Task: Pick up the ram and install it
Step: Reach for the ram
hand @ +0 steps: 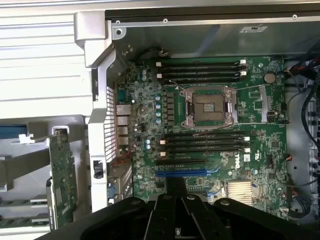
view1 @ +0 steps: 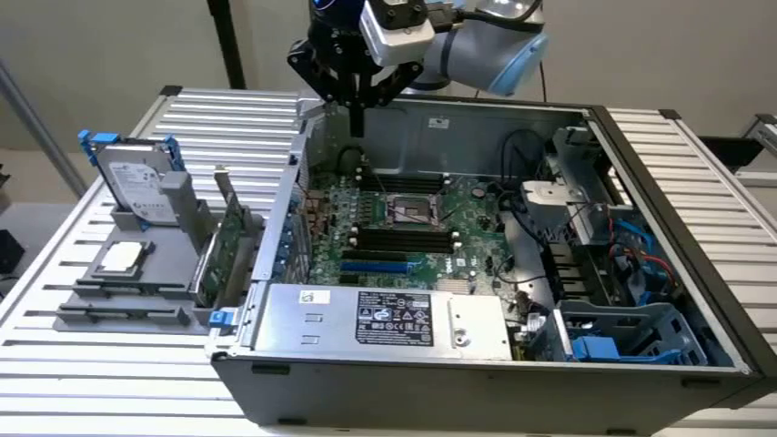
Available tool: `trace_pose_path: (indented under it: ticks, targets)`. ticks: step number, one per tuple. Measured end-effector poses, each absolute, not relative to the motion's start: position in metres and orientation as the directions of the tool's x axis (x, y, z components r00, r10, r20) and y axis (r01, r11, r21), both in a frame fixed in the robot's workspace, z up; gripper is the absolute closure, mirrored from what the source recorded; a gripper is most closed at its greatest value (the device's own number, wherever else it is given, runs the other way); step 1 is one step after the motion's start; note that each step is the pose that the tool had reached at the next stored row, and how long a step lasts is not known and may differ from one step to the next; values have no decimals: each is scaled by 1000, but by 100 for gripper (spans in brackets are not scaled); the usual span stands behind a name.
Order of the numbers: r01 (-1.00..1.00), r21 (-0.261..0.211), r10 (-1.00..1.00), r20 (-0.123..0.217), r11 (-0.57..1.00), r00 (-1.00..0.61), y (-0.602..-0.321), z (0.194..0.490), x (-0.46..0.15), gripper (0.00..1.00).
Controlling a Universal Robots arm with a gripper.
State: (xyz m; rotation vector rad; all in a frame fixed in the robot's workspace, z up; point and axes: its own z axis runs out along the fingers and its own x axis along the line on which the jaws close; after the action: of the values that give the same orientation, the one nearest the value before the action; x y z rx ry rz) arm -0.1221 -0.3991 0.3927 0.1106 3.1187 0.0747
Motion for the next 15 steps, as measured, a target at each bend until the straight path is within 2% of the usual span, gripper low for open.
trace_pose_path:
  ticks: [15]
  targets:
    - [71, 48, 71, -11, 996, -997, -416, 392, -165, 100]
